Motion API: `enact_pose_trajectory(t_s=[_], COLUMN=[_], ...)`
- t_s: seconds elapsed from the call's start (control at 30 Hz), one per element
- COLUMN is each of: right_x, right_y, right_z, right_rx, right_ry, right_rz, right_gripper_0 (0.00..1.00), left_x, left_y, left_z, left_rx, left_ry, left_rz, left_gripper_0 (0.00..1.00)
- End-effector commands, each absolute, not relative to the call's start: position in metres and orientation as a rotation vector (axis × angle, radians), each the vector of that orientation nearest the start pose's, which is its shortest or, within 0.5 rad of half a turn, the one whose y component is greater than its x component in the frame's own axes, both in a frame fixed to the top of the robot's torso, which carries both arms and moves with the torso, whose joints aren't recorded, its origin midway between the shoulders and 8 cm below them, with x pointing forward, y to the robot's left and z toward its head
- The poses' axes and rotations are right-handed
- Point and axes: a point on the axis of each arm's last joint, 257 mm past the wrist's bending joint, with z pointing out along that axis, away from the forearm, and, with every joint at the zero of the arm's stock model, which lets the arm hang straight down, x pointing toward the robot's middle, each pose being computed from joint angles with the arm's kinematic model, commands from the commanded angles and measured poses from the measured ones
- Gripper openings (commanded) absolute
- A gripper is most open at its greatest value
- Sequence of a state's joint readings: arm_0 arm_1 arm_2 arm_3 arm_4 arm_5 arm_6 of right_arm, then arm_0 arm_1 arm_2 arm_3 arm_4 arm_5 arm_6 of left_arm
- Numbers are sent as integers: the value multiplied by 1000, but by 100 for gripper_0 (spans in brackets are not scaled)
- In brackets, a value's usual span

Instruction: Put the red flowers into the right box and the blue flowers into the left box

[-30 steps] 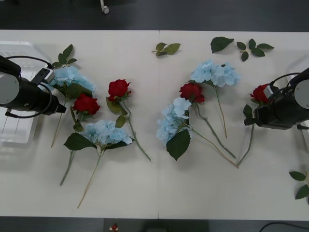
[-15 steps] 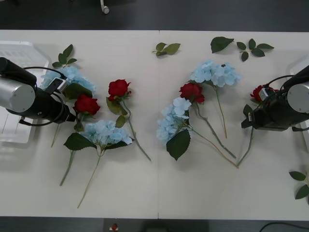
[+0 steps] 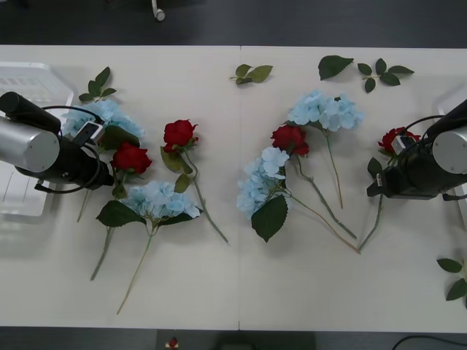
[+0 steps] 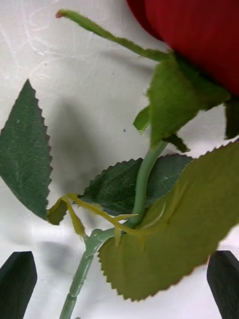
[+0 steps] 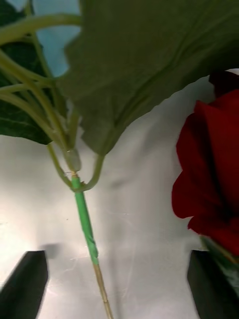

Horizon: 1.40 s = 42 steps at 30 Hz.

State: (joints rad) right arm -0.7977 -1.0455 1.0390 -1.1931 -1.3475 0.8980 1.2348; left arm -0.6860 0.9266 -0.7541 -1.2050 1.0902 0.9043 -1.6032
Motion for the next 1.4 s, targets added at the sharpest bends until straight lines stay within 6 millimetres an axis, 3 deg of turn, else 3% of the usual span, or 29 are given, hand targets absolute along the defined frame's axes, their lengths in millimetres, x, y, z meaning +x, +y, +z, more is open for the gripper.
enact_pose_trajectory(t_s=[0.03, 0.07, 0.13, 0.27, 0.33, 0.43, 0.53, 0.7, 0.93, 1.23, 1.27, 1.4], right_x=[499, 500, 500, 500, 501, 500, 502, 505, 518, 551, 557, 564], right_y=[-346, -346, -347, -347, -347, -347, -348, -349, -347, -358, -366, -391], right_z=[-346, -346, -346, -347, -347, -348, -347, -345, -325, -238, -219, -179], right_rx=[-24, -27, -26, -33, -34, -38, -44, -61, -108, -212, -214, -208], right_ry=[2811, 2811, 2810, 2811, 2809, 2810, 2807, 2798, 2772, 2689, 2671, 2636], right_rz=[109, 105, 102, 91, 90, 86, 78, 62, 44, -39, -66, -132], right_gripper_0=[100, 100, 100, 76, 46, 15, 3, 0, 0, 0, 0, 0], left_x=[545, 545, 544, 545, 544, 546, 549, 561, 566, 562, 560, 552], left_y=[336, 336, 336, 337, 336, 336, 335, 339, 349, 372, 378, 395], left_z=[-312, -313, -313, -313, -313, -312, -308, -287, -229, -147, -135, -105], left_rx=[450, 448, 450, 449, 452, 452, 460, 453, 463, 491, 499, 505], left_ry=[2598, 2600, 2600, 2600, 2600, 2595, 2583, 2541, 2499, 2469, 2465, 2456], left_rz=[8, 6, 9, 9, 9, 10, 17, 21, 30, 2, 0, -6], left_gripper_0=[7, 0, 0, 0, 0, 0, 0, 0, 0, 0, 0, 0])
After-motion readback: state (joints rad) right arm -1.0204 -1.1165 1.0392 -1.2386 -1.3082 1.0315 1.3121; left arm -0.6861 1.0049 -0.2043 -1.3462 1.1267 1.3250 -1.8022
